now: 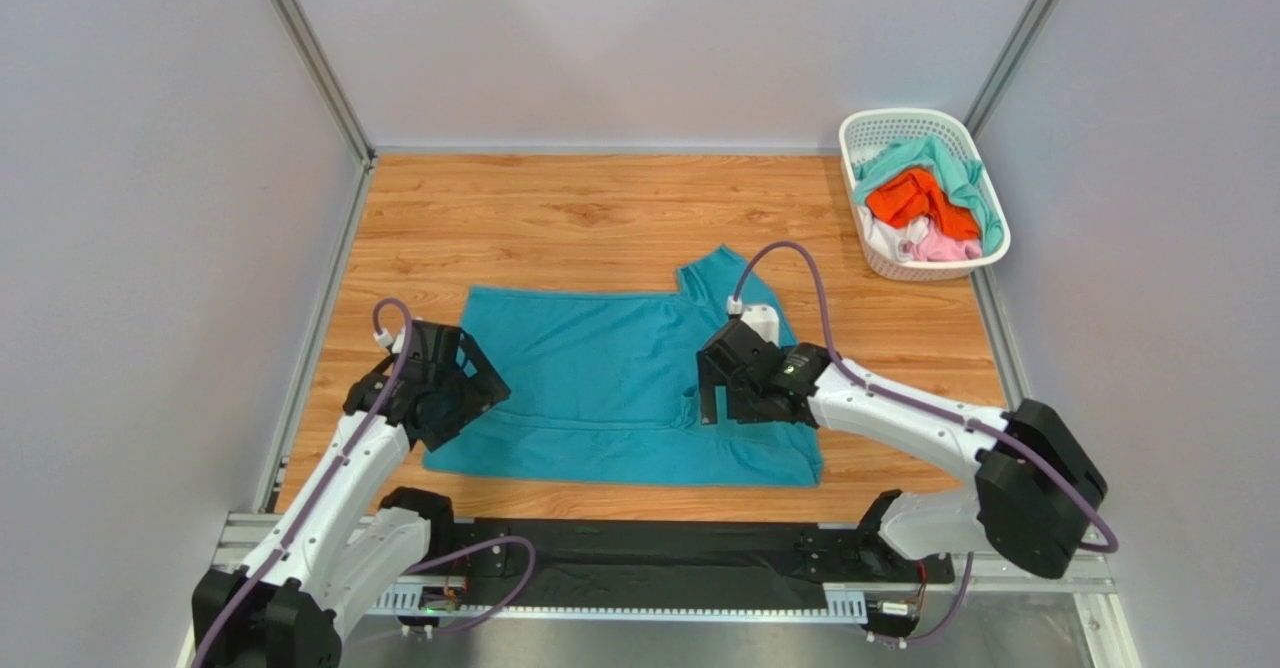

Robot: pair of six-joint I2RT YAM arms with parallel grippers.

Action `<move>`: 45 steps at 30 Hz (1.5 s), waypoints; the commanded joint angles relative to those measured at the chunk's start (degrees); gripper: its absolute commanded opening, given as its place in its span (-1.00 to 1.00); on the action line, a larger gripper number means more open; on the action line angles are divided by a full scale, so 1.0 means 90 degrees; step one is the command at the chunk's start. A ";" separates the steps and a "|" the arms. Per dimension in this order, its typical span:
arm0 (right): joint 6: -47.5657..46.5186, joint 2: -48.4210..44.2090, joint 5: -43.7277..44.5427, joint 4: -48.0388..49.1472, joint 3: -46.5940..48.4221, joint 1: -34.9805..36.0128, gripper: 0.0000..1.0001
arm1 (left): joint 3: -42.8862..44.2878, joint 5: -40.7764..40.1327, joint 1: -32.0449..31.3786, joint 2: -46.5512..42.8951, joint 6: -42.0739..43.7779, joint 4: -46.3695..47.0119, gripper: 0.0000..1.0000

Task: Fold and stack the t-shirts
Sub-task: Fold the tshirt

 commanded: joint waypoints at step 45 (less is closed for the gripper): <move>-0.1541 -0.0329 0.0758 -0.0251 0.1124 -0.1690 1.00 | 0.5089 -0.0506 0.0927 0.5403 0.1143 0.0112 0.91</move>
